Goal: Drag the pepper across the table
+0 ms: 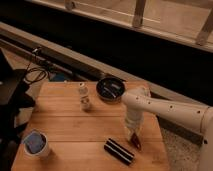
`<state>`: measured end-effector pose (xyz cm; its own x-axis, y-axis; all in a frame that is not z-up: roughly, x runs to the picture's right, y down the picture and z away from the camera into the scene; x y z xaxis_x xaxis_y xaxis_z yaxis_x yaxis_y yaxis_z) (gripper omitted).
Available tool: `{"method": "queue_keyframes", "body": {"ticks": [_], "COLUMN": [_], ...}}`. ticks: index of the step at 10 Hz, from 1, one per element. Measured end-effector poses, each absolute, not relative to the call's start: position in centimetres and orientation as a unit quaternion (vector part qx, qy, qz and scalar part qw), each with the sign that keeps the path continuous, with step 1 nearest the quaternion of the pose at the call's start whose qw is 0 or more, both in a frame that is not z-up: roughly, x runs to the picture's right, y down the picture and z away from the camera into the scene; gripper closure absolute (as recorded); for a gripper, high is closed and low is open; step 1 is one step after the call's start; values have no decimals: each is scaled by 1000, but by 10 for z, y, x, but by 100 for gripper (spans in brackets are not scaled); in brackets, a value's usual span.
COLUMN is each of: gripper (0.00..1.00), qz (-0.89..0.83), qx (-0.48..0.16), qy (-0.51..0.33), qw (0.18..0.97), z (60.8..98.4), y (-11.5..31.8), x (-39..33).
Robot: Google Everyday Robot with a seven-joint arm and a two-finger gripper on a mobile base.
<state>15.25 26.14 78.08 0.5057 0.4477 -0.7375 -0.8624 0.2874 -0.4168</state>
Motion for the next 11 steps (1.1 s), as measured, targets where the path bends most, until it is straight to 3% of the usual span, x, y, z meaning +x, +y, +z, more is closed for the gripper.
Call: {"method": "queue_keyframes", "body": {"ticks": [4, 6, 7, 11], "gripper": [97, 88, 76, 74], "qz": [428, 425, 422, 417], "qx": [-414, -414, -414, -412], "qy": [250, 250, 250, 251], "qw": [764, 765, 767, 770], "z": [771, 767, 764, 756], "y": [265, 267, 268, 272], "x": [154, 154, 153, 155]}}
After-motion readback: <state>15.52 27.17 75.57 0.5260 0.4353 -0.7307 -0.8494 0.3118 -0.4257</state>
